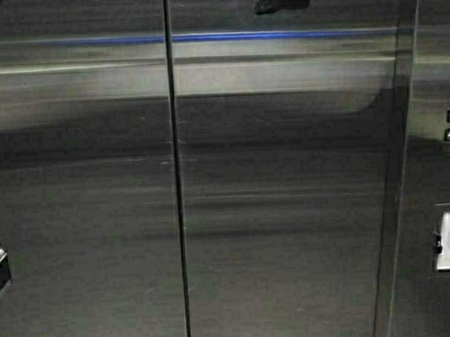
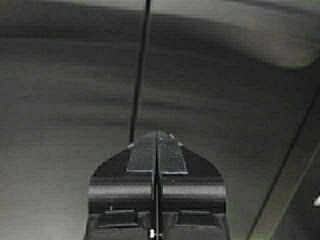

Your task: Navigate to elevator, push the call button, then enter the elevator

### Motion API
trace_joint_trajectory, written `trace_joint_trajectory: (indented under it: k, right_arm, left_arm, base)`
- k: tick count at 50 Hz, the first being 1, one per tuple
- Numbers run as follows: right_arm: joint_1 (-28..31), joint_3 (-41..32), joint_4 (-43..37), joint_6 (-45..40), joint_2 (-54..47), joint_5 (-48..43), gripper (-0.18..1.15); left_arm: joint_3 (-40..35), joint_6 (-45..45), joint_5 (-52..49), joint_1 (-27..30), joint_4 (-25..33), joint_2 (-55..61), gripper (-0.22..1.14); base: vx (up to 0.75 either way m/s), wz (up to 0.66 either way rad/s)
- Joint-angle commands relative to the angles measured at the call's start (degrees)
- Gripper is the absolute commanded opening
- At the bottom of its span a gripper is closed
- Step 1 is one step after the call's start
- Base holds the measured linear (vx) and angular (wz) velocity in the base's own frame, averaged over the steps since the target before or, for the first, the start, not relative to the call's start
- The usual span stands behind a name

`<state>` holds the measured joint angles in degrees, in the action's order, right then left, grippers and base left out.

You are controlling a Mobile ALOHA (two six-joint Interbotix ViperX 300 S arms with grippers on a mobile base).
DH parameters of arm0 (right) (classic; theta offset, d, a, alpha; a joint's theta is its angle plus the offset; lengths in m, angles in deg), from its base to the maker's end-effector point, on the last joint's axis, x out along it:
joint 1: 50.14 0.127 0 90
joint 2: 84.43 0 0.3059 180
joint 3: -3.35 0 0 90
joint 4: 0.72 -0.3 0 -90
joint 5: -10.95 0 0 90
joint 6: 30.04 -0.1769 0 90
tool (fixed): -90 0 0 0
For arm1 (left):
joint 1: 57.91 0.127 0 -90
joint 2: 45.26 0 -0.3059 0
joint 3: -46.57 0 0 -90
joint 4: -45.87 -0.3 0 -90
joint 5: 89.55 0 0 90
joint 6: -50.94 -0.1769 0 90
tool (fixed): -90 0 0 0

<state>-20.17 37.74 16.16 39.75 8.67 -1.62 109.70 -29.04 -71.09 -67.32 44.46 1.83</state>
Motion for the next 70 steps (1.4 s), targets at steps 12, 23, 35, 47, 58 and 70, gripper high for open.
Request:
trace_joint_trajectory:
  k: [12, 23, 35, 47, 58, 70]
  right_arm:
    - [0.2, -1.1, 0.0, 0.1, 0.8, -0.2, 0.06]
    - [0.2, -1.1, 0.0, 0.1, 0.9, -0.2, 0.06]
    - [0.1, -1.1, 0.0, 0.1, 0.8, -0.2, 0.06]
    - [0.1, -1.1, 0.1, 0.1, 0.8, -0.2, 0.06]
    - [0.1, -1.1, 0.0, 0.1, 0.9, -0.2, 0.06]
    - [0.2, -0.7, 0.3, 0.2, 0.9, -0.2, 0.06]
  left_arm:
    - [-0.5, 0.0, 0.4, 0.0, 0.1, 0.3, 0.03]
    - [-0.5, 0.0, 0.4, 0.0, 0.1, 0.4, 0.03]
    - [-0.5, 0.0, 0.4, 0.0, 0.1, 0.3, 0.03]
    - [-0.5, 0.0, 0.4, 0.0, 0.1, 0.3, 0.03]
    - [-0.5, 0.1, 0.4, 0.0, 0.1, 0.3, 0.03]
    - [-0.7, 1.9, 0.4, 0.0, 0.1, 0.3, 0.03]
  base:
    - [0.00, 0.00]
    - [0.00, 0.00]
    - [0.00, 0.00]
    - [0.00, 0.00]
    - [0.00, 0.00]
    - [0.00, 0.00]
